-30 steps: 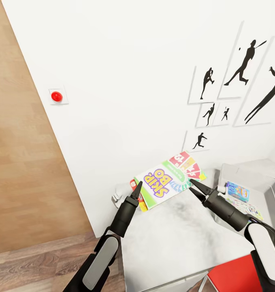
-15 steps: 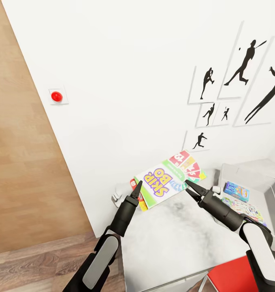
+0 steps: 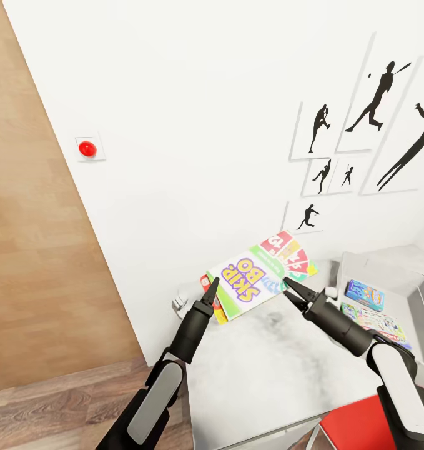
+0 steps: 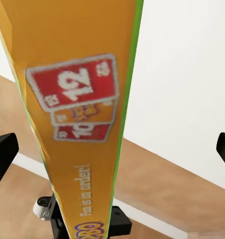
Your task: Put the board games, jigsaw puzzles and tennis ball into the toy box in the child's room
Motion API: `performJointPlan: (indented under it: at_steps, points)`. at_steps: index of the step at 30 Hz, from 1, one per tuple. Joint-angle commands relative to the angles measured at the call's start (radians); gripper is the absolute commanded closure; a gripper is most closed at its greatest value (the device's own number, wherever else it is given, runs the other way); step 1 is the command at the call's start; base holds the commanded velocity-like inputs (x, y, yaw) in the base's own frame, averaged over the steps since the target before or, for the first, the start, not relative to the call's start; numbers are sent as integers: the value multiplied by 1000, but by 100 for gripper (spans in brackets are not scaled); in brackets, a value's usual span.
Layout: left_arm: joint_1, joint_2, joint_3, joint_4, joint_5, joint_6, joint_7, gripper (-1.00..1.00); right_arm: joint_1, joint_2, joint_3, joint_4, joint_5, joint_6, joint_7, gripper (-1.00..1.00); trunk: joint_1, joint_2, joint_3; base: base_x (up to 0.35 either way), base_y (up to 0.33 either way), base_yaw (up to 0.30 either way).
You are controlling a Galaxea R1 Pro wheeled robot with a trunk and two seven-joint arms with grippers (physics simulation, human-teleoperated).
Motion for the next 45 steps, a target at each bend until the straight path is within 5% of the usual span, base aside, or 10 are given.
performJointPlan:
  at_steps: [1,11,32,33,45]
  points:
    - [-1,0,-2,1,9,-3,-4,100,-1,4,-1,0,-1,6,1,-100,1,-2,-2,0,0,0]
    - [-2,1,-2,-2,11,-2,-3,100,-2,48,0,-1,-1,-36,-2,-100,1,-2,-2,0,0,0]
    - [-3,0,-2,1,11,-2,-3,100,-2,62,47,-6,0,-48,-2,-100,1,-2,-2,0,0,0]
    - [-3,0,-2,1,11,-2,-3,100,-2,62,48,-6,0,-48,-1,100,1,-2,-2,0,0,0]
    - [-2,1,-2,0,12,-1,-3,100,-2,61,45,-8,-1,-49,0,100,1,-2,-2,0,0,0]
